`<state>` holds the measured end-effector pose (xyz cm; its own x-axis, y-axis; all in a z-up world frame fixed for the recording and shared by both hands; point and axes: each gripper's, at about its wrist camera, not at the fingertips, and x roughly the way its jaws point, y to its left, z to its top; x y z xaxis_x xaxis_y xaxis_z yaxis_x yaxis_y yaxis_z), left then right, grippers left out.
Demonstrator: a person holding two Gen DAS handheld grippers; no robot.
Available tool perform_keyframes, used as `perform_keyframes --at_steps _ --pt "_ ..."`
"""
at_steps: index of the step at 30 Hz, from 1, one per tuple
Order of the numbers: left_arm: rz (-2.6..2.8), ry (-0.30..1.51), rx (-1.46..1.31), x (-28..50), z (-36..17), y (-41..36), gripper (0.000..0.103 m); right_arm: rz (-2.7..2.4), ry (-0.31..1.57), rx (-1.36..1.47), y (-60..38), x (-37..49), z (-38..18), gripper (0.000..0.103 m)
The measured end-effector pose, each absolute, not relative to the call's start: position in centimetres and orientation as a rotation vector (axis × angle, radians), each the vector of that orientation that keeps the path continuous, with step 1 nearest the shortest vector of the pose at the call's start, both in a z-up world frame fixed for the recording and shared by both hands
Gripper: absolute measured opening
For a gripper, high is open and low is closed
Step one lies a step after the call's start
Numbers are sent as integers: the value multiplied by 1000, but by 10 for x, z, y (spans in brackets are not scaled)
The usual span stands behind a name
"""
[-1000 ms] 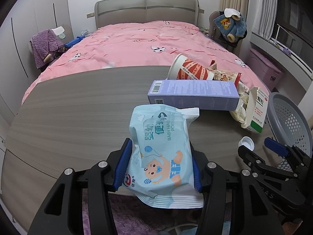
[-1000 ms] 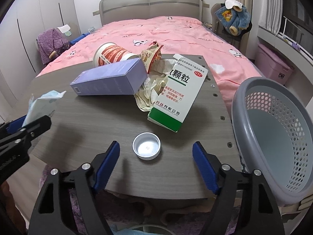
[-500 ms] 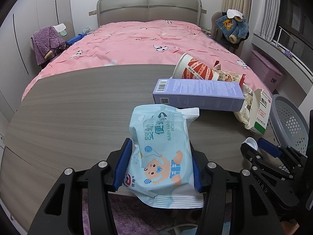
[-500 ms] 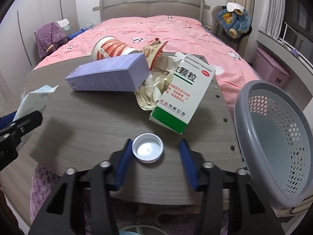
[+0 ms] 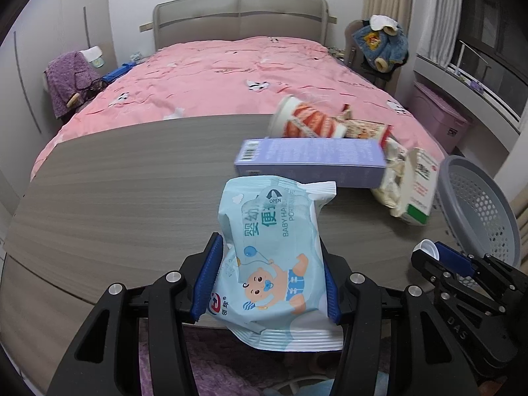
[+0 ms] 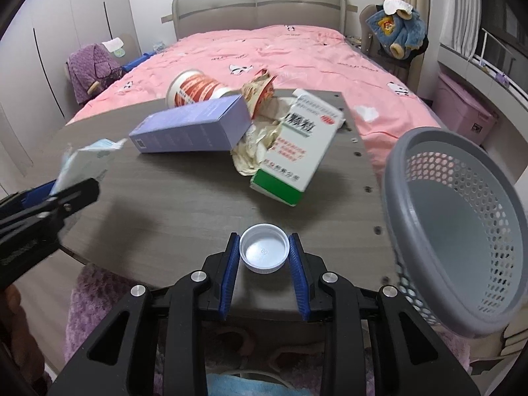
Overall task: Collect trash
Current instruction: 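Carry the wipe packet and cap over the grey basket and open both grippers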
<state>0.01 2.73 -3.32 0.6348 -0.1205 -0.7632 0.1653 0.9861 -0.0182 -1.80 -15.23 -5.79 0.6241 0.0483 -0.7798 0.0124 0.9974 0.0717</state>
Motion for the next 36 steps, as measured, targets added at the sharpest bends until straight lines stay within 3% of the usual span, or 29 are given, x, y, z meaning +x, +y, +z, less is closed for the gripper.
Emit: perform_keyframes --at_steps 13,22,36 --pt "-422 803 139 -9 -6 -92 52 -197 838 175 -257 -62 -26 30" --pt "-599 831 226 -10 -18 -190 52 -322 831 248 -333 -77 -30 30" --pt "-665 886 300 8 -37 -242 52 -318 855 319 -370 -66 -43 30"
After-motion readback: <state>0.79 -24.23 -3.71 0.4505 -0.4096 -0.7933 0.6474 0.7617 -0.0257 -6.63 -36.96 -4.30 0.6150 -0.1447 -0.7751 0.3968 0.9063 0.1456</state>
